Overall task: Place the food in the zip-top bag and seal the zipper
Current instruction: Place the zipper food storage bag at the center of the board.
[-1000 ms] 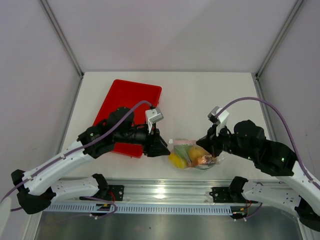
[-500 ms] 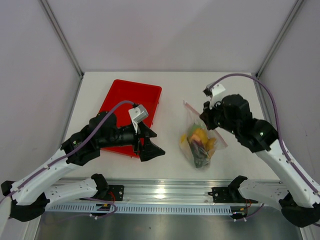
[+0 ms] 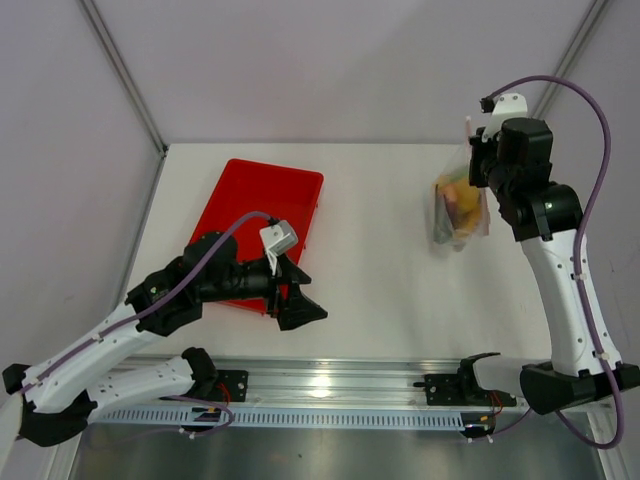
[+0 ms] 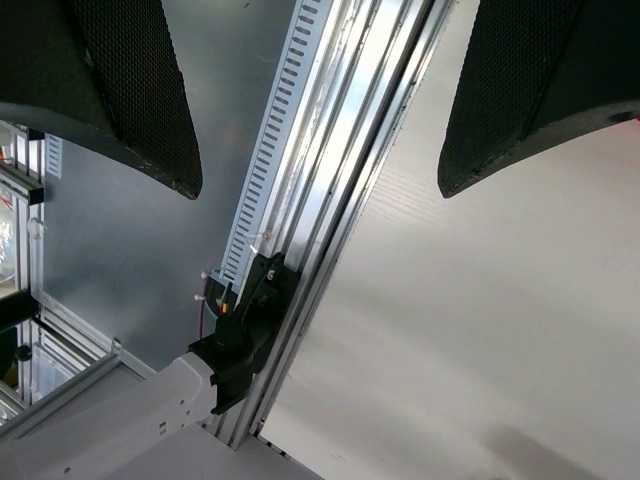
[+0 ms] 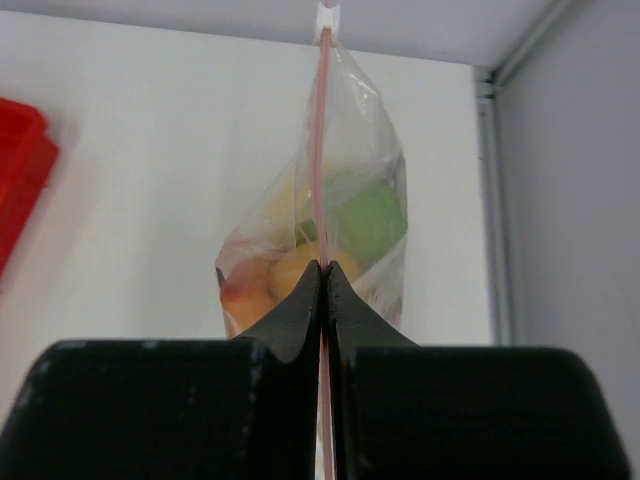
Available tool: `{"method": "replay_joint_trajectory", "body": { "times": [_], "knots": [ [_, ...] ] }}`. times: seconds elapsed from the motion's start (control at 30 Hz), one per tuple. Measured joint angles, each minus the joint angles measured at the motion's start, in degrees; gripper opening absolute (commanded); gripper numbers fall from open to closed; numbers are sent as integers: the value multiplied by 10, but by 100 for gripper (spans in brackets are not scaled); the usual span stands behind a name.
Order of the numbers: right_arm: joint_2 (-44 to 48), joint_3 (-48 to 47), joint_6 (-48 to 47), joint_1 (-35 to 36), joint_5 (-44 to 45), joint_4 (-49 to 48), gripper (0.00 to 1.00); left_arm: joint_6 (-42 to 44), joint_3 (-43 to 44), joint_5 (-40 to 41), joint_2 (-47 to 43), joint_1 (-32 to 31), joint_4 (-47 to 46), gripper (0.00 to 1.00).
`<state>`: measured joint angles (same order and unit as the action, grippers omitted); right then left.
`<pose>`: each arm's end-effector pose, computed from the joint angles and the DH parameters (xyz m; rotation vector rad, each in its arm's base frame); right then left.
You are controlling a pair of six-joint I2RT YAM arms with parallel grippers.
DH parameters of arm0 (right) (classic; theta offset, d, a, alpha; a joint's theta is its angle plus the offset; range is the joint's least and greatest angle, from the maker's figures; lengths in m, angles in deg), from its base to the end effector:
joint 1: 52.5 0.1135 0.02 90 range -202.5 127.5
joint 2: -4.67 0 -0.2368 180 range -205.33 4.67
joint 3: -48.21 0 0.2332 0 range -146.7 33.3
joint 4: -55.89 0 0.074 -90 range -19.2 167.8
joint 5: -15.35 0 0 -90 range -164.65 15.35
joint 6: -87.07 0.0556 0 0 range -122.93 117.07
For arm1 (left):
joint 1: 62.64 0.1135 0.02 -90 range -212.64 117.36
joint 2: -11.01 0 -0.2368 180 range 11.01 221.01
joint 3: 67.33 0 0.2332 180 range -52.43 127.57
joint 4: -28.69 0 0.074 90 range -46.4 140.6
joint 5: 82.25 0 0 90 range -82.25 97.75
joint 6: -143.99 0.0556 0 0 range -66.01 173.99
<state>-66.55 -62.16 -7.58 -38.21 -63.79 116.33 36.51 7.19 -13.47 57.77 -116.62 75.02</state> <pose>0.2395 0.0502 0.4382 -0.1941 1.9263 -0.0720 0.0916 -0.1602 0.3546 0.8995 1.8507 -1.1663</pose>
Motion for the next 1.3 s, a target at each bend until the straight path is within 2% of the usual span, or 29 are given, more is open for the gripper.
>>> {"method": "replay_joint_trajectory", "body": {
  "times": [0.23, 0.4, 0.7, 1.07, 1.3],
  "knots": [
    [-35, 3, -47, -4, 92, 5, 0, 11, 0, -14, 9, 0, 5, 99],
    [-84, 46, -51, 44, 153, 2, 0, 11, -16, -17, -3, 0, 4, 99],
    [-240, 97, 52, 129, 243, -25, 0, 11, -29, -19, -15, 0, 14, 99],
    [-394, 70, 155, 223, 260, -43, 0, 10, -38, -19, -39, 1, 26, 99],
    [-482, 42, 199, 252, 263, -39, 0, 7, -52, -15, -43, 1, 26, 99]
  ]
}}
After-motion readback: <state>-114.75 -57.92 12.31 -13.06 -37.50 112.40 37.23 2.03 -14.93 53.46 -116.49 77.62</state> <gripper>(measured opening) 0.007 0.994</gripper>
